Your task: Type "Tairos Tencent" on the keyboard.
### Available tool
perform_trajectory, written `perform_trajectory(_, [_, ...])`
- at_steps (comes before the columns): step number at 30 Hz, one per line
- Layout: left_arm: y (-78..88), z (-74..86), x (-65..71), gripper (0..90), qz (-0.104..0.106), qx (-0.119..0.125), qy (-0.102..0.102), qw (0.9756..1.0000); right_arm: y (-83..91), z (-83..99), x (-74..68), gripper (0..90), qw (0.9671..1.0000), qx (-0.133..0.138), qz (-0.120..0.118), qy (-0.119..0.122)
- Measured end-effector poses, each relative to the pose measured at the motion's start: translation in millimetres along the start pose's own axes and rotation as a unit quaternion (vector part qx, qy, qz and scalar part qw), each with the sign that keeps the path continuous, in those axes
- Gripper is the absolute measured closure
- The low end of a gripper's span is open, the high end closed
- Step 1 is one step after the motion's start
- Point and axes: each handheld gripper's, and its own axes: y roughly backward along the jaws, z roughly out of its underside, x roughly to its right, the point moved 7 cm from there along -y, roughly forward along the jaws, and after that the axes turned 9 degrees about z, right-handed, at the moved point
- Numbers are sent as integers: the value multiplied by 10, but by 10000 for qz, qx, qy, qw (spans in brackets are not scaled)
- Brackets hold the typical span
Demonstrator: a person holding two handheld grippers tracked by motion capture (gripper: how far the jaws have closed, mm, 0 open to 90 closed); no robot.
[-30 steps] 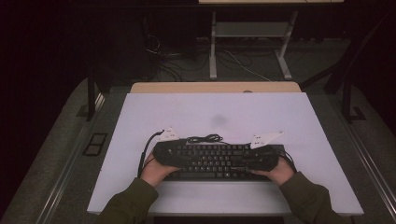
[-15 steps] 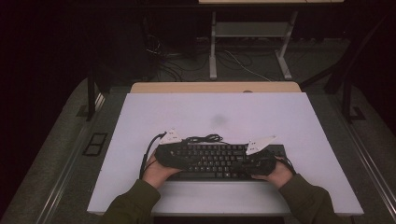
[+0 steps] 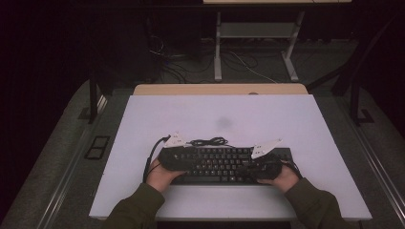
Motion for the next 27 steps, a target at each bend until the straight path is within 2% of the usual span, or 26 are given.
perform_trajectory(6, [-11,30,9,766,28,-211,-28,9998,1,2,1,891,10000,0,-3,-8])
perform_trajectory(10, [-20,41,13,887,50,-334,-27,9994,1,2,1,892,10000,1,-1,-8])
perform_trajectory(17, [-53,67,15,889,96,-458,34,9989,1,1,0,892,10000,-5,0,-10])
perform_trajectory(18, [-52,76,7,889,108,-518,-17,9986,1,2,1,892,10000,-6,-3,-13])
perform_trajectory(20, [-64,80,13,889,140,-486,35,9987,0,2,2,892,10000,-7,-3,-18])
perform_trajectory(24, [-75,100,11,889,122,-603,1,9981,0,1,2,891,10000,-8,1,-18])
perform_trajectory(27, [-82,96,13,890,154,-590,-27,9981,0,2,3,892,10000,-11,1,-30])
